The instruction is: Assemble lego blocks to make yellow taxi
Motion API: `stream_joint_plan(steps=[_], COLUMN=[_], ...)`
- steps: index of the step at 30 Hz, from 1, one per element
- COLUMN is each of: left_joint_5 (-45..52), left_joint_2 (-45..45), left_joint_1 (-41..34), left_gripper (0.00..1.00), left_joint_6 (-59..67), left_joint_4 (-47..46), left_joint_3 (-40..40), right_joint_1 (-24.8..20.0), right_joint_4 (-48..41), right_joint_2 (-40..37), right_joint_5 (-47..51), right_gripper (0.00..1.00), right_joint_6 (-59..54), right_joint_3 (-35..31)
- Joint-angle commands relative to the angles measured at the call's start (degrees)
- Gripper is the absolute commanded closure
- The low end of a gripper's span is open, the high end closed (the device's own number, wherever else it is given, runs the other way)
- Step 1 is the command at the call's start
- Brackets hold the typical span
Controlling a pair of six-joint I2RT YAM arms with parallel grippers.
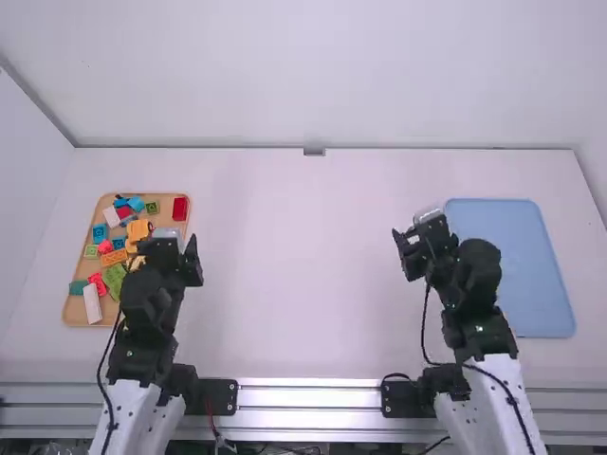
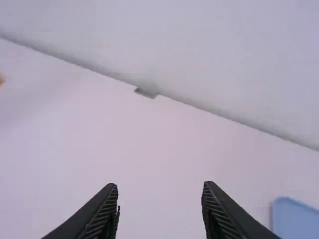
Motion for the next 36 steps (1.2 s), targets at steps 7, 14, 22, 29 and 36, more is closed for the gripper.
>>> stream_joint_plan(steps=[7, 14, 22, 29, 36], left_joint_5=[-5.59, -7.59, -8.66, 0.84, 6.66], left_joint_2=[9.79, 17.23, 27.12, 34.5, 39.6], left_joint_1=[-0.08, 2.3, 5.43, 12.18, 17.85], left_gripper=[0.36, 0.24, 0.12, 0.05, 0.01], left_joint_6=[-3.07, -6.46, -7.83, -7.69, -8.77], left_joint_4=[-1.06, -9.57, -15.54, -17.43, -18.36], left_joint_3=[9.21, 18.44, 28.93, 35.13, 37.47], right_joint_1=[4.54, 9.04, 11.38, 10.31, 12.3], right_joint_4=[-13.42, -20.93, -24.6, -26.65, -19.72], right_joint_2=[20.48, 34.43, 46.28, 53.06, 56.33], right_joint_5=[-16.96, -27.54, -46.15, -56.82, -53.59], right_gripper=[0.36, 0.24, 0.12, 0.05, 0.02], right_joint_6=[-18.13, -31.86, -39.42, -42.35, -30.61], right_joint_3=[22.0, 33.6, 43.8, 49.63, 52.41])
